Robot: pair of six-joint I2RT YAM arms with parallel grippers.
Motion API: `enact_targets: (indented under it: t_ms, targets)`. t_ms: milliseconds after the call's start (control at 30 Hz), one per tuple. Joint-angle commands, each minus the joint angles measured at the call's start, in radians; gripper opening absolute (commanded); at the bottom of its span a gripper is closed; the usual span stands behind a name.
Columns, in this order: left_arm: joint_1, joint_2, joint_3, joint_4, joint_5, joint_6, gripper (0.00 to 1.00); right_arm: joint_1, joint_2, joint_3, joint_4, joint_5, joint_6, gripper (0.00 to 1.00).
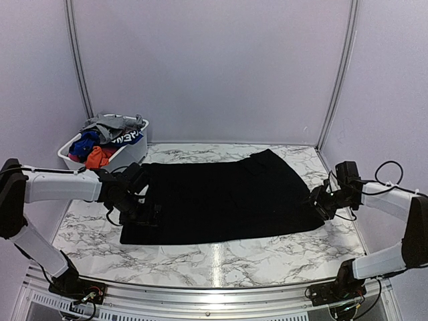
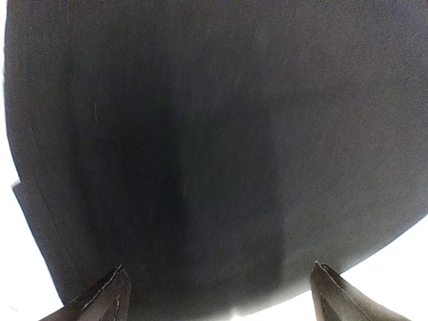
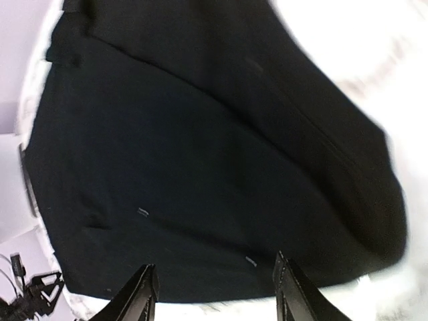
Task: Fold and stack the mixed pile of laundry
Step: Move the 1/3-folded T-shirt to the center of the board.
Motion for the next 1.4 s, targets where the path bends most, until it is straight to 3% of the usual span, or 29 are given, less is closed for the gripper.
enact_targets:
  t_ms: [0, 200, 367, 667, 867, 1067, 1200, 1367]
  targets:
    - [0.037, 0.106, 0.166, -0.082, -0.020, 0.037, 0.97, -0.002, 0.150, 0.104, 0.131, -0.090, -0.079, 0.55]
    - [0.055, 0.257, 0.270, -0.079, -0.075, 0.024, 0.96, 0.012, 0.382, 0.191, 0.221, -0.126, -0.098, 0.55]
    - [0.058, 0.303, 0.266, -0.082, -0.075, 0.031, 0.96, 0.012, 0.438, 0.155, 0.181, -0.076, -0.061, 0.55]
    - [0.048, 0.241, 0.107, -0.059, -0.030, 0.041, 0.95, 0.012, 0.188, -0.159, 0.061, -0.015, 0.095, 0.55]
    - [-0.016, 0.158, -0.038, -0.049, 0.033, 0.005, 0.93, -0.006, -0.016, -0.250, -0.097, 0.034, 0.127, 0.58]
    - [-0.079, 0.068, -0.095, -0.067, 0.048, -0.038, 0.93, -0.014, -0.105, -0.215, -0.163, -0.022, 0.085, 0.59]
    - [-0.058, 0.017, -0.029, -0.079, 0.006, -0.019, 0.96, -0.009, -0.204, -0.068, -0.123, 0.022, -0.010, 0.59]
    - [-0.026, 0.069, 0.141, -0.092, -0.008, 0.020, 0.97, 0.011, 0.020, 0.228, -0.076, 0.104, -0.164, 0.56]
